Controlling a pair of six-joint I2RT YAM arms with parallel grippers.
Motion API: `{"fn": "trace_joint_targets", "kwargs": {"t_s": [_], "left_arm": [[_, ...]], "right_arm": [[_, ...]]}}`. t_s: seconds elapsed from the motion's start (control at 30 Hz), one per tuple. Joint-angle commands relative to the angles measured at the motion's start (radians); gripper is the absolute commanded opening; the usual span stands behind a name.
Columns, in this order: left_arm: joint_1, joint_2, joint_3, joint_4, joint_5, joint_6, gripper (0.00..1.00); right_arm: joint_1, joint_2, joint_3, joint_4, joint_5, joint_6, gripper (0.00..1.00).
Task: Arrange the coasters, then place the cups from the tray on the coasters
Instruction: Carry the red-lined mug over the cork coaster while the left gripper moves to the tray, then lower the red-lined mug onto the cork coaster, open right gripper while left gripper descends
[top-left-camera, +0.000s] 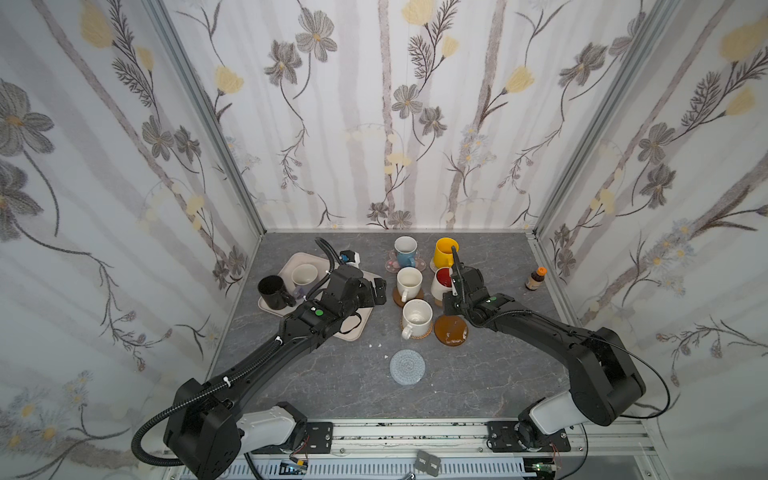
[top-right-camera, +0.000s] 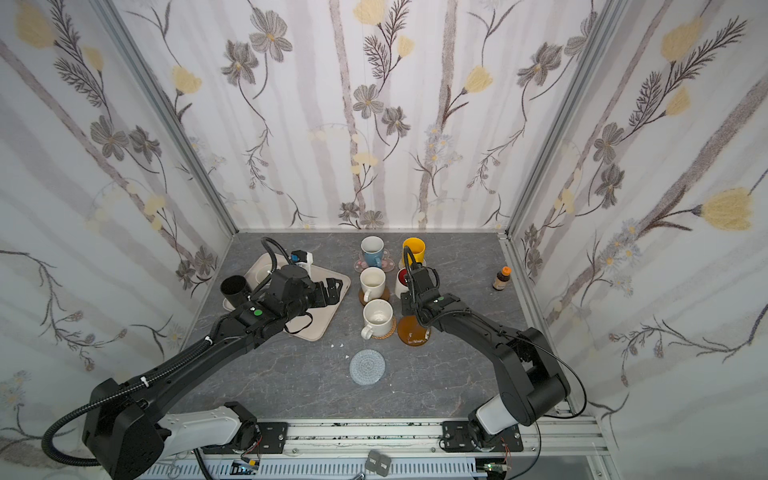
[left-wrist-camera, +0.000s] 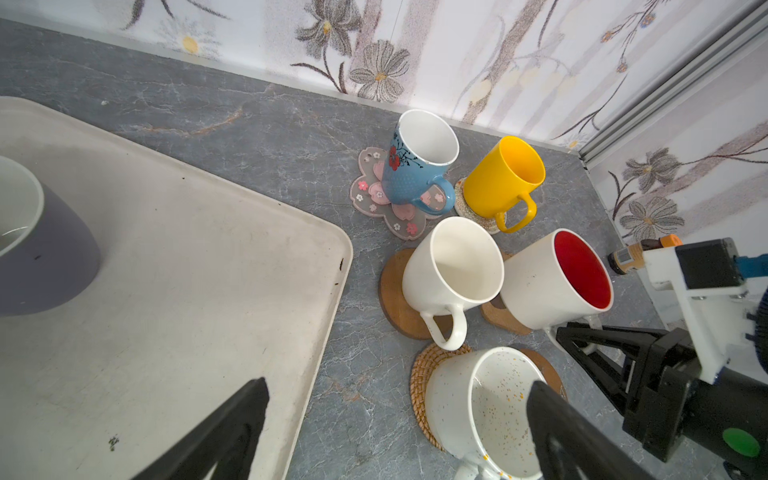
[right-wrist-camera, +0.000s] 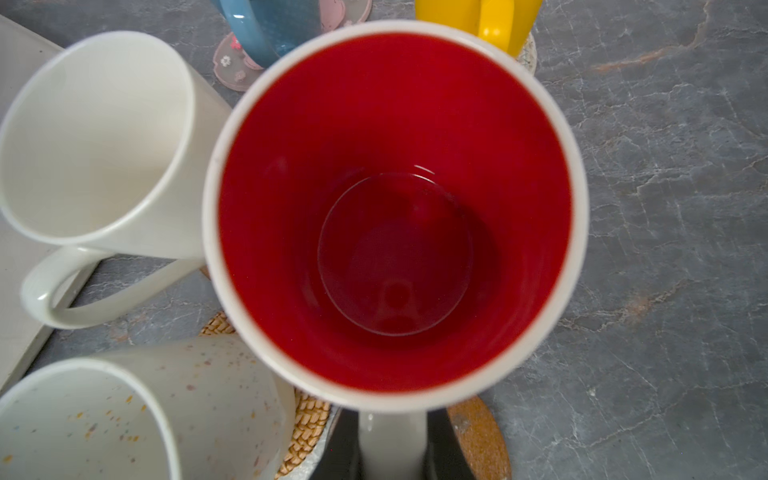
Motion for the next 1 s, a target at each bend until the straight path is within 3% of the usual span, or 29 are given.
{"fn": "trace_joint_targets", "kwargs": {"t_s": [0.0, 0.73, 0.87, 0.97], "left_arm": [[0.008, 0.004, -0.016, 0.051, 0.001, -0.018, 1.00], [0.050, 0.026, -0.019, 0.078, 0.038, -0.006, 1.00], [0.057, 0.027, -0.018, 0.079, 0.038, -0.010, 1.00], [0.064, 0.024, -0.019, 0.079, 0.038, -0.013, 1.00]], "right_arm": [[-0.016, 0.021, -0.004, 0.109, 0.011, 0.020, 0.00], [-0.072, 0.145, 0.022, 0.174, 0.003, 0.019, 0.00], [-0.071, 0.144, 0.008, 0.181, 0.006, 0.019, 0.21], [-0.072, 0.144, 0.001, 0.180, 0.008, 0.021, 0.28]]}}
